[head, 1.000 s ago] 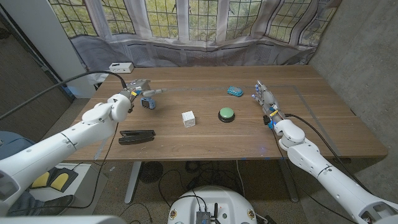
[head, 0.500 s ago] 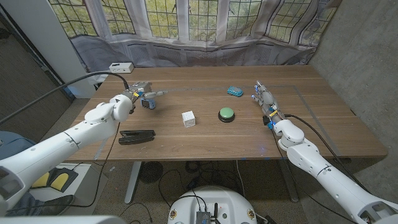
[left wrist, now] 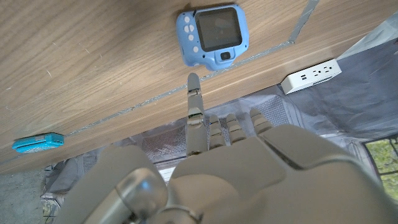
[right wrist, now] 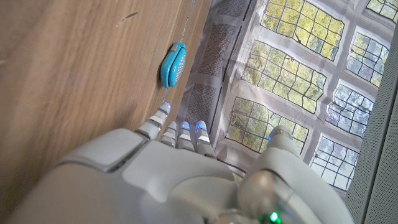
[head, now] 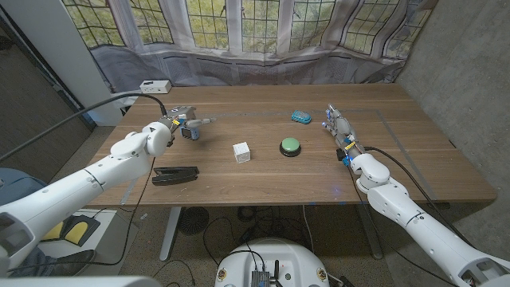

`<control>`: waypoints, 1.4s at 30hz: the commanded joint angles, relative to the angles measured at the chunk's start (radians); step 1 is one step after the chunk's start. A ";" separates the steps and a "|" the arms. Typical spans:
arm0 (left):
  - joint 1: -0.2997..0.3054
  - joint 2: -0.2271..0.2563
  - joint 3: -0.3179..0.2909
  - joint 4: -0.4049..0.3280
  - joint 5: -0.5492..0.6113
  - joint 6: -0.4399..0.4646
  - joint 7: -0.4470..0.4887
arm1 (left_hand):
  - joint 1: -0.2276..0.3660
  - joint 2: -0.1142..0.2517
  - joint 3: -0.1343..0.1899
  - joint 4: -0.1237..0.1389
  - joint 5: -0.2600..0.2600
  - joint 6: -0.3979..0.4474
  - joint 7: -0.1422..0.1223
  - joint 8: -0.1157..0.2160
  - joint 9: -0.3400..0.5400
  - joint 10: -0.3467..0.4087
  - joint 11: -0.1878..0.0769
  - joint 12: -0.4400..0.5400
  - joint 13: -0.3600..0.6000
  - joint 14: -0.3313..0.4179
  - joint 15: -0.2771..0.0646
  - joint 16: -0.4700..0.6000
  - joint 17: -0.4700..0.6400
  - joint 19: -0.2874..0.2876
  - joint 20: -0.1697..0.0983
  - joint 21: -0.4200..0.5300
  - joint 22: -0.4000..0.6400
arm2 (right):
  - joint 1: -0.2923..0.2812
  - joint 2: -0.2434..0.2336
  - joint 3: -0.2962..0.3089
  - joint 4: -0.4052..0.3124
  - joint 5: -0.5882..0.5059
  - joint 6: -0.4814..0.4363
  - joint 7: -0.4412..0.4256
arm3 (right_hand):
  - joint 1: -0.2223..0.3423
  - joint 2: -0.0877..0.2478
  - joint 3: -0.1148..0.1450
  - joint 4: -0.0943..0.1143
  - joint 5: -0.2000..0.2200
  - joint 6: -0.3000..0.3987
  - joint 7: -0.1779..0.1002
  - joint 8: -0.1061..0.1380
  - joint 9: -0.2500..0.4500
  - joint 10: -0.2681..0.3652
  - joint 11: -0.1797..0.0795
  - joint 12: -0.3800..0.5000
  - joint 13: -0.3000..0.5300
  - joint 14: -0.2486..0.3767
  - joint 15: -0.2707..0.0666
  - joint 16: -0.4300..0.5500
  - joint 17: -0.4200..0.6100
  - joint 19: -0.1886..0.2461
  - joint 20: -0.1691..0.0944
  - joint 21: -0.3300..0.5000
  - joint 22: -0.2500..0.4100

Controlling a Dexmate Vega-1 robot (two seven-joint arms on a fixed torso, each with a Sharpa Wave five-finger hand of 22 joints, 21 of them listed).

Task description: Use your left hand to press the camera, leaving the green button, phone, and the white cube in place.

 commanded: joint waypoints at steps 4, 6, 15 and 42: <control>0.008 -0.001 0.001 -0.007 0.007 0.013 0.007 | -0.003 0.005 -0.006 0.000 0.007 0.011 0.003 0.004 0.003 0.002 -0.002 0.000 0.003 0.009 0.001 0.009 0.002 -0.003 0.002 0.003 0.004 | -0.007 -0.002 0.000 -0.003 0.004 -0.004 0.000 | -0.002 0.010 0.008 -0.002 0.002 0.007 0.002 -0.004 0.003 0.002 -0.002 -0.002 0.003 -0.003 0.009 -0.001 0.005 0.005 0.003 0.000 0.004; 0.008 -0.002 0.002 -0.005 0.009 0.014 0.009 | -0.003 0.005 -0.006 0.000 0.007 0.009 0.003 0.003 0.003 0.002 -0.002 0.000 0.003 0.010 0.001 0.009 0.002 -0.003 0.002 0.003 0.004 | -0.008 -0.003 0.000 -0.005 0.003 -0.004 -0.001 | -0.002 0.010 0.008 -0.002 0.002 0.007 0.002 -0.004 0.003 0.002 -0.002 -0.002 0.003 -0.002 0.010 0.000 0.005 0.005 0.004 0.000 0.004; 0.007 -0.005 0.004 0.001 0.012 0.015 0.012 | 0.000 0.007 -0.007 -0.001 0.009 0.007 0.004 -0.001 0.003 0.004 -0.003 0.001 0.003 0.014 0.002 0.010 0.001 -0.002 0.002 0.004 0.003 | -0.012 -0.003 0.001 -0.006 0.007 -0.008 -0.003 | -0.003 0.011 0.009 -0.002 0.002 0.006 0.002 -0.004 0.003 0.002 -0.004 -0.002 0.003 -0.003 0.009 -0.001 0.006 0.004 0.004 0.000 0.004; 0.010 -0.011 0.003 0.013 0.001 0.015 0.026 | 0.011 0.014 -0.007 -0.006 0.012 0.013 -0.003 -0.008 0.004 0.008 -0.002 0.003 0.003 0.026 -0.001 0.012 0.001 -0.001 0.002 0.006 0.003 | 0.000 -0.007 -0.002 0.000 0.008 -0.019 0.005 | -0.002 0.012 0.010 -0.003 0.002 0.006 0.001 -0.005 0.003 0.002 -0.003 -0.002 0.004 -0.003 0.010 -0.001 0.005 0.004 0.005 0.000 0.004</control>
